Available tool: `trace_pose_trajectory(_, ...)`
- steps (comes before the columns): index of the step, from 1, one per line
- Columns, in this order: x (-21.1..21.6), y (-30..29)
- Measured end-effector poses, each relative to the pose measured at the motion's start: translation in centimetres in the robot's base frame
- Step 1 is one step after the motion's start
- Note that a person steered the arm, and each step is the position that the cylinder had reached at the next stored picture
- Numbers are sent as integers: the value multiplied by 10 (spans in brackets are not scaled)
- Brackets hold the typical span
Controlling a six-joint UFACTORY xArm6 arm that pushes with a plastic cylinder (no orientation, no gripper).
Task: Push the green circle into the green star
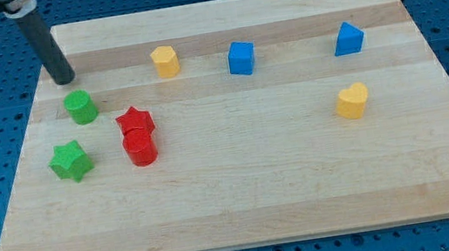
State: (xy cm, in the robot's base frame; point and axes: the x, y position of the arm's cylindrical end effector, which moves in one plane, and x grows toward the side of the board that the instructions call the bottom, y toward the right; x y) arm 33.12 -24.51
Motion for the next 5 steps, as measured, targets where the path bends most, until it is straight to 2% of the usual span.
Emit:
trace_pose_trajectory(1,51,15)
trace_pose_trajectory(2,83,16)
trace_pose_trajectory(5,81,-34)
